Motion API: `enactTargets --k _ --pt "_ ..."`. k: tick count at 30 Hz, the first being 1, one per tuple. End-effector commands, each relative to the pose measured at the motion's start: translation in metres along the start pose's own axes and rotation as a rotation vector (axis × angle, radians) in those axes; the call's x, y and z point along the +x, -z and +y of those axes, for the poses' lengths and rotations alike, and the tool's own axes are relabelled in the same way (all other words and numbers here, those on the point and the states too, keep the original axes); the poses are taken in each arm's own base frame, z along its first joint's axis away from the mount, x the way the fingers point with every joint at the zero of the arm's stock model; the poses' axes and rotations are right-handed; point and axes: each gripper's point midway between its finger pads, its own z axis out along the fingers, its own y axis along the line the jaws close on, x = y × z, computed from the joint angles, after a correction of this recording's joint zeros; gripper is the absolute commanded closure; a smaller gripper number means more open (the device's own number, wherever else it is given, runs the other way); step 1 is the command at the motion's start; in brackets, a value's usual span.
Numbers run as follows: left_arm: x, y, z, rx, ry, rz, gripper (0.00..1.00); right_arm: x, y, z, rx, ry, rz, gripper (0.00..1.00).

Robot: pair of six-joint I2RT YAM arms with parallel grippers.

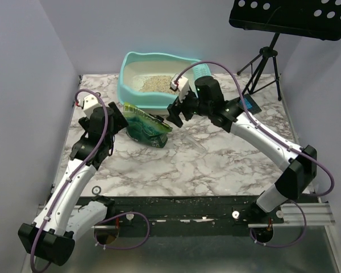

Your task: Fill the litter box with clean litter

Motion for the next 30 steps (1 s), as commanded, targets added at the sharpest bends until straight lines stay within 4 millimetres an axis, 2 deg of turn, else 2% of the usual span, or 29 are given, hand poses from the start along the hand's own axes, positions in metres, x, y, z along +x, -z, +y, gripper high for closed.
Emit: enactTargets --k 1,8,15,21,24,26,29,30 --pt "-0.001 -0.004 0.024 -0.132 0.043 -0.010 0.01 -0.009 -0.022 0.009 -0.090 0.063 -0.009 0.11" --pt "0.001 -0.010 0.031 -0.178 0.055 0.006 0.01 -0.002 -0.053 0.015 -0.135 0.043 0.025 0.12" --pt "0.002 -0.012 0.031 -0.166 0.055 0.016 0.01 0.017 -0.076 0.028 -0.168 0.025 0.074 0.13" --pt "0.002 -0.013 0.030 -0.154 0.046 0.019 0.01 0.027 -0.086 0.034 -0.174 0.013 0.103 0.16" --pt "0.001 -0.012 0.030 -0.151 0.044 0.017 0.01 0.032 -0.089 0.034 -0.173 0.010 0.118 0.23" --pt "0.001 -0.012 0.029 -0.145 0.045 0.017 0.01 0.033 -0.090 0.034 -0.168 0.010 0.125 0.44" --pt "0.001 -0.012 0.028 -0.143 0.043 0.017 0.01 0.035 -0.090 0.030 -0.151 0.007 0.148 0.99" --pt "0.001 -0.012 0.029 -0.145 0.043 0.015 0.01 0.034 -0.089 0.029 -0.145 0.011 0.149 0.99"
